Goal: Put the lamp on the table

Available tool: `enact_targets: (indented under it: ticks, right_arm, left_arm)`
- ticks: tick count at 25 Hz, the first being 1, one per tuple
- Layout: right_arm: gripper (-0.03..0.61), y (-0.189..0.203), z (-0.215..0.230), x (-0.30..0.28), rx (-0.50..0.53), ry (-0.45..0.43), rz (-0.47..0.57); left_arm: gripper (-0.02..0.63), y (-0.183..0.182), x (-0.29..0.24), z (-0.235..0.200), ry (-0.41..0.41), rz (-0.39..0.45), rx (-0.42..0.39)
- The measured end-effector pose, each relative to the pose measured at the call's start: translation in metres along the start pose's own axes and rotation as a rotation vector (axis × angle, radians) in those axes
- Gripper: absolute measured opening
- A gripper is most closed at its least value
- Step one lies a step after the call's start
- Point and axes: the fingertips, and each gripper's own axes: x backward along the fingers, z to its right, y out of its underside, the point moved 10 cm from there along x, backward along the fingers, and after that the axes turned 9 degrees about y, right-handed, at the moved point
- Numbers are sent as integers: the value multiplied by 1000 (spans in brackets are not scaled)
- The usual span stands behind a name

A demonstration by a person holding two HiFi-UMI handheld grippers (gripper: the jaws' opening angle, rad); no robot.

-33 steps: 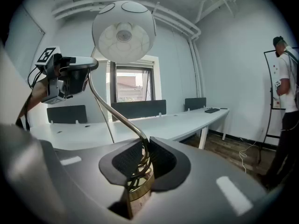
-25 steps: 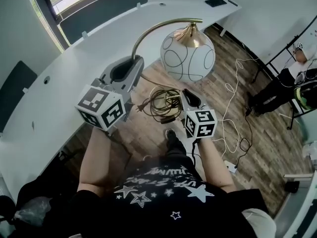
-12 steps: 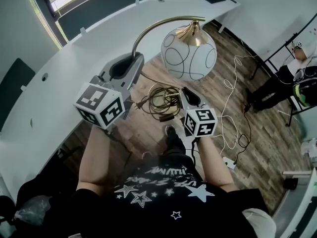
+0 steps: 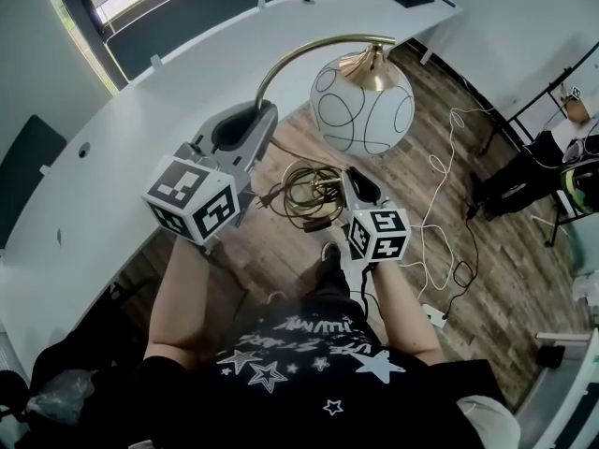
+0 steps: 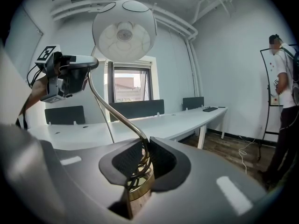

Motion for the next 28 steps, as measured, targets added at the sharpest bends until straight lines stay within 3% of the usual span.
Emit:
enact_targets:
  ticks: [6,15,21,28]
  right_arm:
    - [44,-9,44,-27,-9,-21,-22]
    - [44,-56,105,-109,-6,-50,-30]
    - [44,-48,126,-129,25,-93,-13]
    - [44,-59,196,-156,21,-129,-9]
  left_arm:
    - [32,2,-52,-9,-23,-26,8]
    - [32,-13,-135,-62,-72,-43,29]
    - [32,4,-150,-62,-114,-20,14]
    - [32,8,-220,-58,-143,-32,4]
